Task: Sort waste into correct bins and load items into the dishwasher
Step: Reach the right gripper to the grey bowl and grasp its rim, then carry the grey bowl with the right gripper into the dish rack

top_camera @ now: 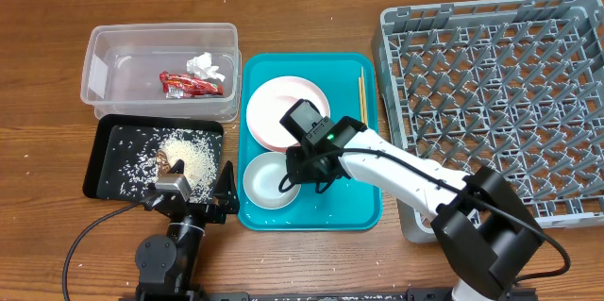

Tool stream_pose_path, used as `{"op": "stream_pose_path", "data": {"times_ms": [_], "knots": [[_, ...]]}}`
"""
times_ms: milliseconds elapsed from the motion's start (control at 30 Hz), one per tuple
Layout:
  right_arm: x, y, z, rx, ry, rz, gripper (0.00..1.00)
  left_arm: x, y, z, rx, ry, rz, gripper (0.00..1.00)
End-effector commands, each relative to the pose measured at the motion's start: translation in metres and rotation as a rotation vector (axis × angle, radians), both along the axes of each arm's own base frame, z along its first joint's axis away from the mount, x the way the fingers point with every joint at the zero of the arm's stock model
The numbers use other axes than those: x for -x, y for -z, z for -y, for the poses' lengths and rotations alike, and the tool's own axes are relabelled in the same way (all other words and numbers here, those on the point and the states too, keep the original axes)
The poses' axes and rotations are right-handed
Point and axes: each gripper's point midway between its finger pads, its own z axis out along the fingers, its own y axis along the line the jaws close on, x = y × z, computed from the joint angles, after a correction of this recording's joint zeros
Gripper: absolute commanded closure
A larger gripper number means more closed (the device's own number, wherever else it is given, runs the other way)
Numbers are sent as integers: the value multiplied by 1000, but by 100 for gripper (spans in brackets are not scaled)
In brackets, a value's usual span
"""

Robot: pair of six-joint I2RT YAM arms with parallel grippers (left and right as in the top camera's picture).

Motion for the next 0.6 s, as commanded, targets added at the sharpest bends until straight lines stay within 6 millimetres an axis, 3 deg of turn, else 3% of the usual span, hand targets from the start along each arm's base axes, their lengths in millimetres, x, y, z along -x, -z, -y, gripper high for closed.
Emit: {"op": "stream_pose_path", "data": {"times_ms": [0, 33, 100, 233, 367, 433, 567], "knots": [[12, 10, -3, 22, -27, 17, 72, 0, 0, 0, 10, 3, 8, 0], [12, 12, 1, 45, -1, 18, 83, 0, 0, 0, 10, 3, 8, 0], [9, 7, 5, 53, 10, 21, 95, 0, 0, 0, 10, 3, 8, 0], [-4, -27, 22, 53, 54, 55, 96, 0, 0, 0, 10, 3, 8, 0], [-23, -83, 55, 68, 110, 194, 96, 0, 0, 0, 10, 3, 8, 0], [-36, -114, 84, 124, 182, 313, 96, 0, 0, 0, 10, 3, 8, 0], [-63, -190, 171, 308, 426, 644, 96, 0, 0, 0, 10, 3, 8, 0]]}}
